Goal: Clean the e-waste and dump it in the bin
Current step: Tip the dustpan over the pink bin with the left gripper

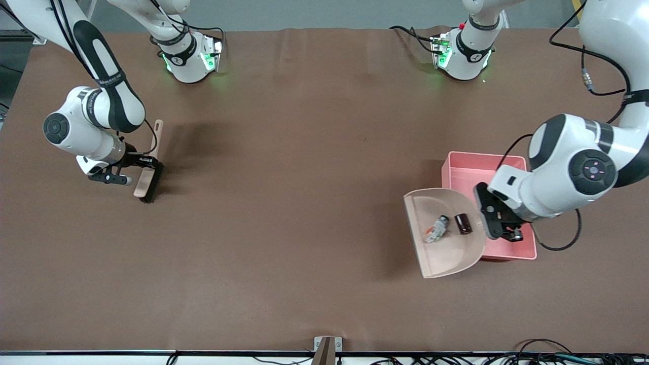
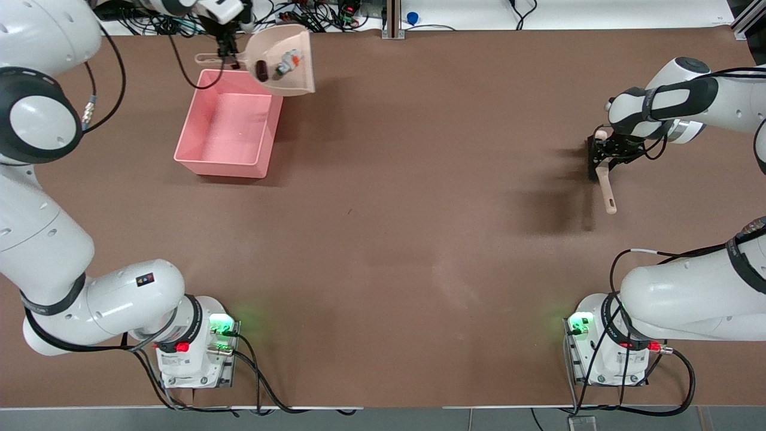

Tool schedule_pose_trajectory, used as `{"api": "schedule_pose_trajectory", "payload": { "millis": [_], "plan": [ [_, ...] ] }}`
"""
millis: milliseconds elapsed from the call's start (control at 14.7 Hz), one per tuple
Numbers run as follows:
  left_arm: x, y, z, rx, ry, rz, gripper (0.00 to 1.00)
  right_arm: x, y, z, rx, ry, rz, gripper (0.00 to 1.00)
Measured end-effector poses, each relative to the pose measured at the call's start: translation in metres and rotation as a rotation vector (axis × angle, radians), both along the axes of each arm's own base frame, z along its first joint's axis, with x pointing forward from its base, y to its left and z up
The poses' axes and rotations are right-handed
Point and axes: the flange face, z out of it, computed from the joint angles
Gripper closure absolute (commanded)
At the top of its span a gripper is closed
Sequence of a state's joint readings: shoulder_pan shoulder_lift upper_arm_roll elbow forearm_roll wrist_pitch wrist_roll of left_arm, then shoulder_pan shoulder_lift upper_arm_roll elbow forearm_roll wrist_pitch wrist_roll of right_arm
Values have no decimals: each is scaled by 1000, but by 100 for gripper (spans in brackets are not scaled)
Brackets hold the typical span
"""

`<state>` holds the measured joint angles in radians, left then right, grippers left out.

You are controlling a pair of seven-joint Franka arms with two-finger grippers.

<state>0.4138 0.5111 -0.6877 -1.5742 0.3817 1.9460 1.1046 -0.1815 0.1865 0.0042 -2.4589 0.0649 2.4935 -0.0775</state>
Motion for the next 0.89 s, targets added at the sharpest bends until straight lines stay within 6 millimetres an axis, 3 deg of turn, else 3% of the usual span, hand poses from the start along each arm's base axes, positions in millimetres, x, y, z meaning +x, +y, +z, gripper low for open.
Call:
{"api": "schedule_pose_trajectory", "payload": {
  "millis": [204, 409, 545, 886],
  "plan": [
    [-6, 47, -7, 80, 10, -35, 99, 0, 0, 0, 0, 0, -1, 67],
    [-13, 85, -12, 130, 26, -46, 99, 1, 0, 0, 0, -1, -1, 53],
    [-17, 107, -9, 151, 31, -64, 99, 1, 0, -1, 0, 0, -2, 42],
    [-22, 153, 1, 221, 39, -145, 99, 0, -1, -11, 1, 13, -5, 30]
  ]
}}
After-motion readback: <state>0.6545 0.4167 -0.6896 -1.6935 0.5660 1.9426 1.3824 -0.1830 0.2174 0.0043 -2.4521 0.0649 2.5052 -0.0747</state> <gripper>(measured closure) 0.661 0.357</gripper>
